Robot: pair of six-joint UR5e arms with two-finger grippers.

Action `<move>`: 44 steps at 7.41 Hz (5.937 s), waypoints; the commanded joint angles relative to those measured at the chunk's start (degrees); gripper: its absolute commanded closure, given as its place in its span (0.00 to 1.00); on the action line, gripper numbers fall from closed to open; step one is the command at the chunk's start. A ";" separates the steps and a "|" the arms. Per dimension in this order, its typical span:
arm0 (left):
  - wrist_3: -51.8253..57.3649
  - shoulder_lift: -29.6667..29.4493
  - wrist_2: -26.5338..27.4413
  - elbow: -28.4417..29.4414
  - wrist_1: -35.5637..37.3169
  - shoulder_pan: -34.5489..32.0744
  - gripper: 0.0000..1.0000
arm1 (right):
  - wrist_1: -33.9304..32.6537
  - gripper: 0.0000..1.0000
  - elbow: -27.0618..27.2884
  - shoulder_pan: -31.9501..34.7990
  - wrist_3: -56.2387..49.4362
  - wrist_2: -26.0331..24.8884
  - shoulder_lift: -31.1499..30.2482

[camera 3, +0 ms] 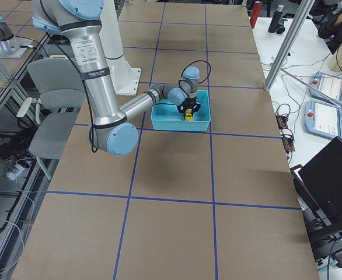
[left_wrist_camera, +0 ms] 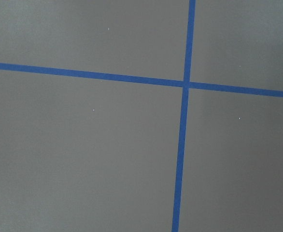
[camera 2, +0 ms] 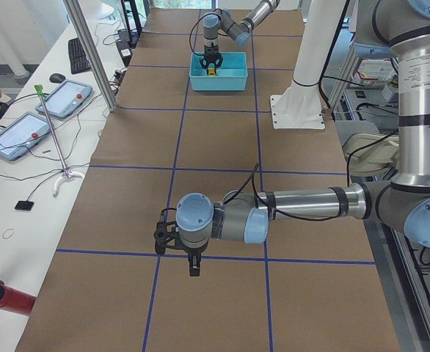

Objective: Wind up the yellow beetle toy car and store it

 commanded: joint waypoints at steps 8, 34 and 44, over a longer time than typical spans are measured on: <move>-0.08 -0.06 0.00 0.08 0.00 0.05 0.00 | -12.49 0.00 14.97 29.44 33.51 16.37 -0.76; 0.27 -0.06 0.00 0.08 -0.35 0.05 0.00 | -18.32 0.00 -6.03 45.94 46.47 15.41 -12.99; 4.67 -0.32 -0.09 0.35 0.00 0.05 0.00 | -18.24 0.00 -6.74 45.85 47.17 15.15 -12.99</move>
